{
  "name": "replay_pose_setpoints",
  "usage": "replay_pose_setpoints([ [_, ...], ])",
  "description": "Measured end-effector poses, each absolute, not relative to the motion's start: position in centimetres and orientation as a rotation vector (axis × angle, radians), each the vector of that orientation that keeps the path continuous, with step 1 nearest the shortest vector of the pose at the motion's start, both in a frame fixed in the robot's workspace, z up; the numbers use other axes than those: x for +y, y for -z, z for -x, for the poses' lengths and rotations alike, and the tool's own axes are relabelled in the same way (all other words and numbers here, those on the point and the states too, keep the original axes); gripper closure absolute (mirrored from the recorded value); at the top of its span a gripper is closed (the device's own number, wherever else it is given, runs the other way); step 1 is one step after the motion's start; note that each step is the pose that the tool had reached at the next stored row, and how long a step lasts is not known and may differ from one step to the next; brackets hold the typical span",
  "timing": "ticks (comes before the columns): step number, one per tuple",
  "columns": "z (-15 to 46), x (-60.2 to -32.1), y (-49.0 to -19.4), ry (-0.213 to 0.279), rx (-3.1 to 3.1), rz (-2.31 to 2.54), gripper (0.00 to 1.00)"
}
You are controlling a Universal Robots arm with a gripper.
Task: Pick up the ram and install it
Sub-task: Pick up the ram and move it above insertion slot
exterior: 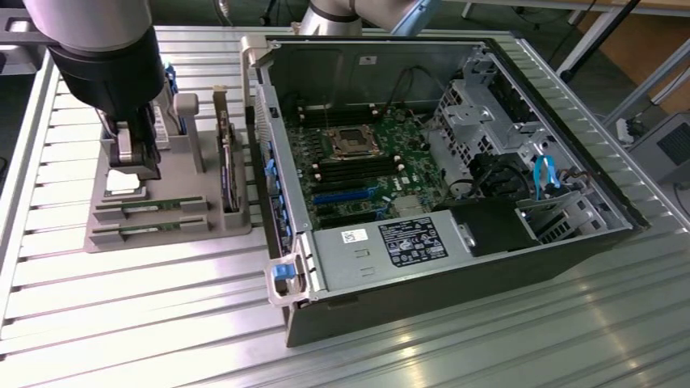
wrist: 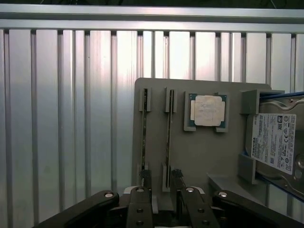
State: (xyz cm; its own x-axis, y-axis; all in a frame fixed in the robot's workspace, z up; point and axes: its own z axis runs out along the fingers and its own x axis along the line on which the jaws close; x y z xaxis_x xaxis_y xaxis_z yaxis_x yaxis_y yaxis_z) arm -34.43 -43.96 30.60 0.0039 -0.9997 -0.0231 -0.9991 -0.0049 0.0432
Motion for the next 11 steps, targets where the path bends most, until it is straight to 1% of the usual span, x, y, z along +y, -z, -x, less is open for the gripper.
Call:
replay_pose_setpoints([
  [11,34.45,-43.96,-30.05,0.073,-2.206,-2.216,0.70],
])
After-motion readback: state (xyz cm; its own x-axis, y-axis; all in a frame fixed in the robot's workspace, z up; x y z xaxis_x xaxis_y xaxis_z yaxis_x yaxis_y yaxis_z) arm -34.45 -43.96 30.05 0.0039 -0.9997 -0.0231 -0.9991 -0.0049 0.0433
